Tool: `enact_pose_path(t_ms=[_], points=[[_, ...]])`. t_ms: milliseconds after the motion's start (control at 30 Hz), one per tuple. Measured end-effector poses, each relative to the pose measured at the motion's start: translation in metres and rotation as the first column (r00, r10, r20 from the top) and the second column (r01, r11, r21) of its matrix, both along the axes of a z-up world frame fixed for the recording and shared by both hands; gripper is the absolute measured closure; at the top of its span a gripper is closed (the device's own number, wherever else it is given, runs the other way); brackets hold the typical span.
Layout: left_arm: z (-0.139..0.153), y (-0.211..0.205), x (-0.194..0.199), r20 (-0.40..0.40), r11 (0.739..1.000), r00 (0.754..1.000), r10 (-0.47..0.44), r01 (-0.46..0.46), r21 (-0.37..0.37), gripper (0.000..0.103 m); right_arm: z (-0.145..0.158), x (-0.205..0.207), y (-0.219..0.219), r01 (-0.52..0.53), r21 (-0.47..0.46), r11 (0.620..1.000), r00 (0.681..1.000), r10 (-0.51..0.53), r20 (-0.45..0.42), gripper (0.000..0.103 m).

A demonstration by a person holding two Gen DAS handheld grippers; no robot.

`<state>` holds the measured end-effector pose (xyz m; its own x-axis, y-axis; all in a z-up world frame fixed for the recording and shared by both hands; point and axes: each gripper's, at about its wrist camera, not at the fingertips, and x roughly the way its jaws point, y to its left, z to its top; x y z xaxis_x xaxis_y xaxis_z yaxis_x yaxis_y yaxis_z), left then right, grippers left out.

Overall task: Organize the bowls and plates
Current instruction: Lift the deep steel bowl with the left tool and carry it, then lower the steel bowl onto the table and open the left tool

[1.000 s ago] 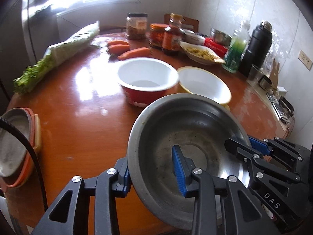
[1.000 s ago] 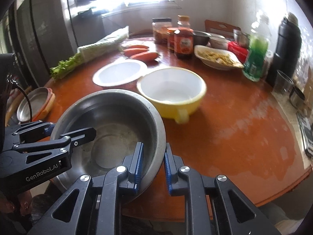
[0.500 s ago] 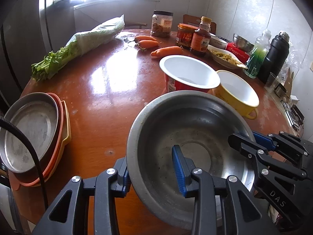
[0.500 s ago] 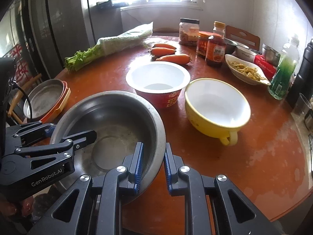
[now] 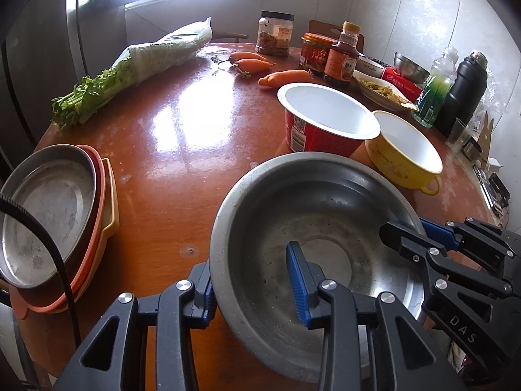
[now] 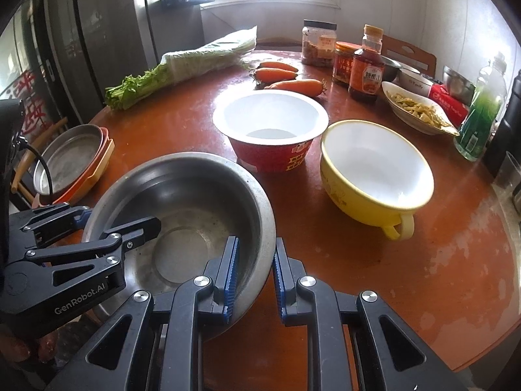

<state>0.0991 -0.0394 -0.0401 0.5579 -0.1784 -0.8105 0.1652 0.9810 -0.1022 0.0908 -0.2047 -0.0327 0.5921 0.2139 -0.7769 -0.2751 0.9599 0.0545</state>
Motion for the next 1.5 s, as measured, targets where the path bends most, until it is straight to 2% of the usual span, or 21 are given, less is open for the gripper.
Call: enact_pose_path(t_ms=[267,467,667,1000,1267,1500], points=[[0.001,0.000,0.001,0.003,1.000,1.000,0.003,-0.003,-0.003,0.064,0.000,0.000,-0.002,0.000,0.009,1.000,1.000,0.000,-0.003,0.082],[0.004,-0.002,-0.002,0.007,1.000,1.000,-0.003,0.003,-0.005,0.055,0.001,-0.003,-0.005,-0.001,0.022,1.000,1.000,0.001,-0.002,0.082],[0.013,-0.002,-0.004,0.034,1.000,0.999,0.007,-0.007,-0.012,0.049,0.004,-0.003,-0.010,0.011,0.049,0.999,1.000,-0.011,-0.002,0.082],[0.039,-0.008,-0.010,0.079,1.000,0.997,0.013,-0.012,-0.016,0.045,0.024,-0.009,-0.031,0.032,0.088,0.996,0.999,-0.036,0.041,0.078],[0.058,-0.035,-0.008,0.103,1.000,0.995,-0.010,0.011,-0.006,0.045,0.048,-0.008,-0.064,0.067,0.111,0.992,0.992,-0.078,0.099,0.070],[0.075,-0.072,0.005,0.116,0.998,0.992,-0.056,0.058,-0.007,0.044,0.066,0.004,-0.100,0.114,0.098,0.989,0.982,-0.127,0.142,0.068]])
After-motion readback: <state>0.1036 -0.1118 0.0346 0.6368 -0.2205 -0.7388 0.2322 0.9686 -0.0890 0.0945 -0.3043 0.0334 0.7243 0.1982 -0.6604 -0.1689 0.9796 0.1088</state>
